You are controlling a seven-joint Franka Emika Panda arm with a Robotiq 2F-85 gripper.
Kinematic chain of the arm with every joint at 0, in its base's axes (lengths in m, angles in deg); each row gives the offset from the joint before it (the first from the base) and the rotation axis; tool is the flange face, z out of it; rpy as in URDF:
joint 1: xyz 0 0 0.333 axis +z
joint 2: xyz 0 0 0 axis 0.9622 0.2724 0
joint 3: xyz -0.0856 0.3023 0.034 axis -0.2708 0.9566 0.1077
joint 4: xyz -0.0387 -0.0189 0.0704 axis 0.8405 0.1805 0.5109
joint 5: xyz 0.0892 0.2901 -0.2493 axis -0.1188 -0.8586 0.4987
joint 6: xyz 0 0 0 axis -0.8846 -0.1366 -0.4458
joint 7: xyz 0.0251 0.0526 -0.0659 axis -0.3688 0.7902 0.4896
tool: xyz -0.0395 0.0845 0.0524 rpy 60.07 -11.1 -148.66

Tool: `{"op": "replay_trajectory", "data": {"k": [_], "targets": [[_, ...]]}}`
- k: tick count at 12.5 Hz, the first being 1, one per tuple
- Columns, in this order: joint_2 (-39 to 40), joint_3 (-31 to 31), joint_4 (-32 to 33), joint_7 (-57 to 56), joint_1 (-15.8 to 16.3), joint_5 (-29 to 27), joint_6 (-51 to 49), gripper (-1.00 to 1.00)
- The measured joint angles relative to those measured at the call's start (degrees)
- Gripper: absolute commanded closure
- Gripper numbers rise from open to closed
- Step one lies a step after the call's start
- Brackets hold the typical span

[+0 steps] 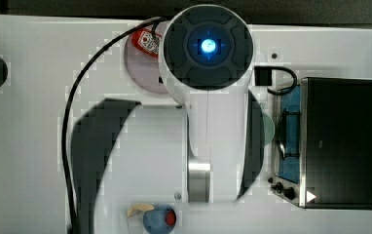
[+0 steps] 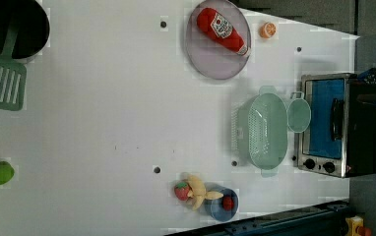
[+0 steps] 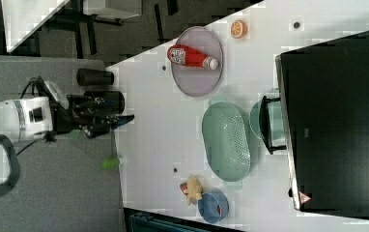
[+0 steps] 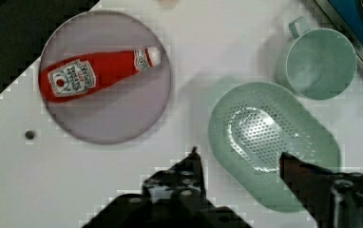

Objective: Drag strainer right to left.

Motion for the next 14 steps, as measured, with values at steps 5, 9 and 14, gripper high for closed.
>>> {"op": "replay_trajectory", "data": {"k": [5, 9, 14], "targets": [[-28.83, -2.11, 23.11, 0.56, -1.73, 1.61, -9.88, -1.0], [-29.98, -3.2, 20.65, 1.77, -1.98, 1.62, -1.66, -1.0], [-10.25, -1.08, 28.93, 14.95, -2.28, 1.94, 18.24, -1.0]]}}
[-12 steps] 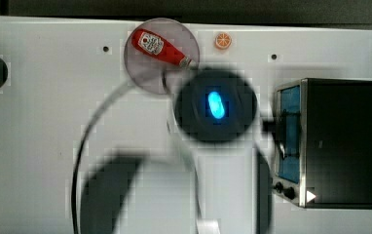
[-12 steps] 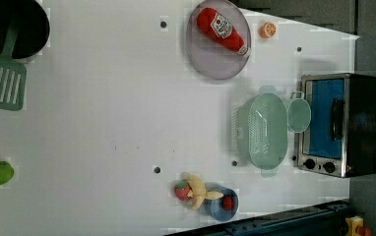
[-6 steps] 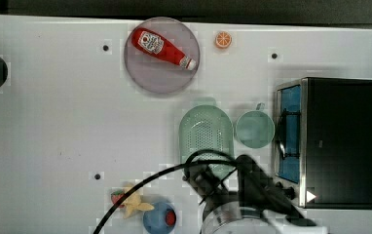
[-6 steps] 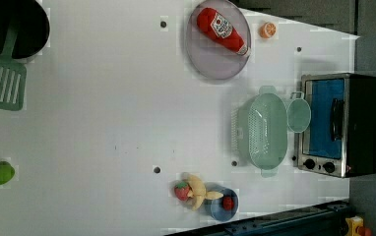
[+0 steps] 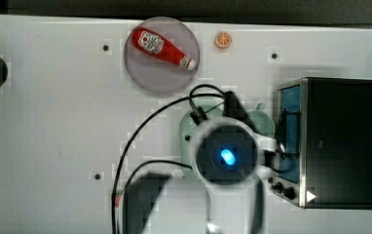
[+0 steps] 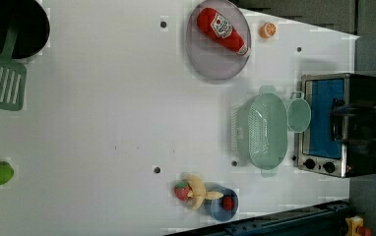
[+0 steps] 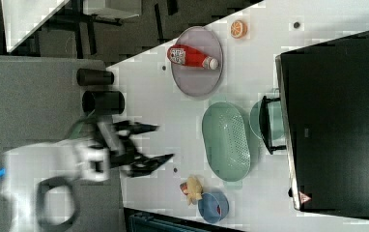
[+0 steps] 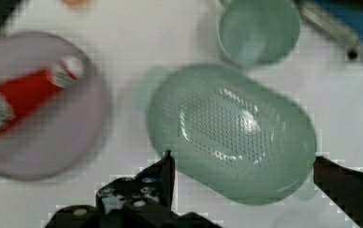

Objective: Drag strainer right to left.

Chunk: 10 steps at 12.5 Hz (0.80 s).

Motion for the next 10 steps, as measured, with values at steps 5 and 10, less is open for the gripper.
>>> {"op": "replay_trajectory", "data": {"k": [5, 10], "targets": [[21.45, -0.72, 7.5, 15.47, 0.51, -2.17, 17.93, -1.0], [27.73, 1.42, 8.17, 23.44, 0.53, -0.46, 27.42, -1.0]]}}
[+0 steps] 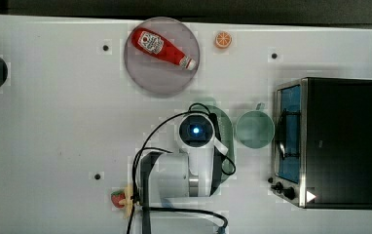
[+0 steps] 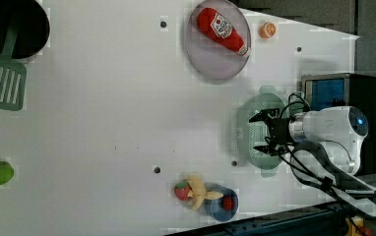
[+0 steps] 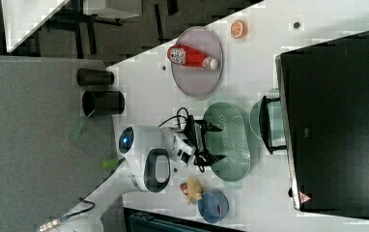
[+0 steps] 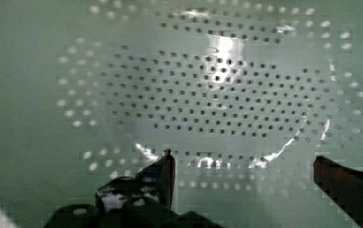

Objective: Drag strainer right to left.

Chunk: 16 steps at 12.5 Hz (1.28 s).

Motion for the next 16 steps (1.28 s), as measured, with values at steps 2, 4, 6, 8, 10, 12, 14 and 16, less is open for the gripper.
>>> {"op": "replay_trajectory", "data": {"k": [2, 4, 6, 8, 10, 12, 14, 16], "targets": [[0.87, -0.22, -0.67, 0.64, 0.87, 0.07, 1.4, -1.0], [3.8, -0.31, -1.79, 1.62, 1.11, -1.6, 4.48, -1.0], [5.71, -0.25, -1.34, 5.46, 1.15, -0.85, 5.43, -1.0], [6.63, 0.38, -0.34, 6.74, 1.09, -0.86, 5.76, -1.0], [7.01, 1.49, -0.9, 7.95, 1.94, -0.42, 5.82, -1.0], [6.81, 2.95, -0.67, 8.23, 3.07, -1.42, 6.32, -1.0], [7.15, 5.08, -1.57, 8.56, 3.87, -3.33, 6.21, -1.0], [7.08, 5.62, -2.35, 8.7, 5.52, -7.59, 5.48, -1.0]]}}
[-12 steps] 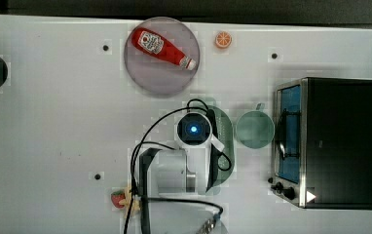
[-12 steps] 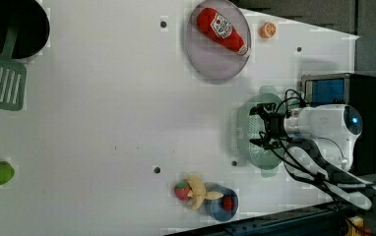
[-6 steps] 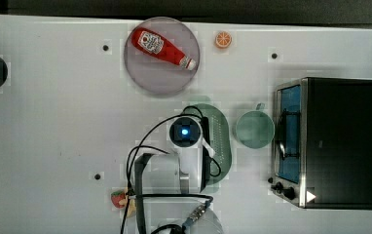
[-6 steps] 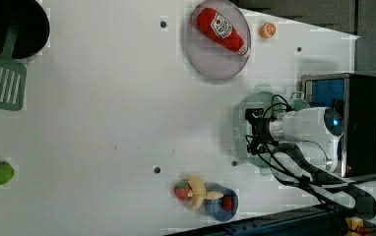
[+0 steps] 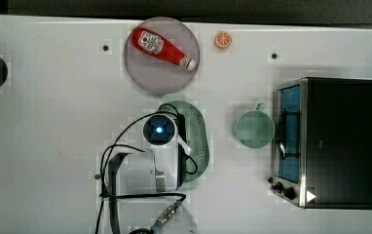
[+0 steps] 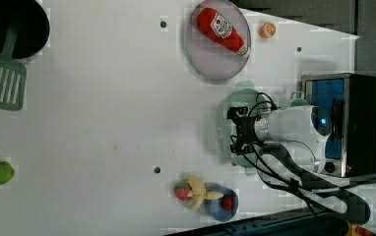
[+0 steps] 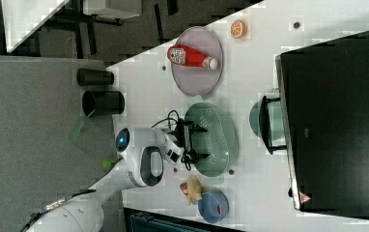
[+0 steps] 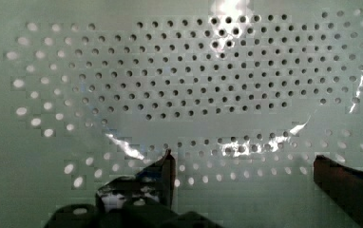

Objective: Drag strainer right to left.

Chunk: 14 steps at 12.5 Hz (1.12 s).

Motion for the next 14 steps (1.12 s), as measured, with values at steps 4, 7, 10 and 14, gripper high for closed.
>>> {"op": "replay_trajectory", "data": {"k": [4, 7, 10, 14], "targets": [[-0.64, 2.09, 0.0, 0.0, 0.92, -2.36, 0.62, -1.0], [0.27, 1.67, -0.78, 4.59, 4.53, -5.47, 0.34, -1.0], [0.48, 2.52, -1.57, 9.51, 8.27, -5.9, -0.5, -1.0], [3.43, 3.44, -6.83, 14.97, 13.51, -5.64, -0.39, -1.0]]}}
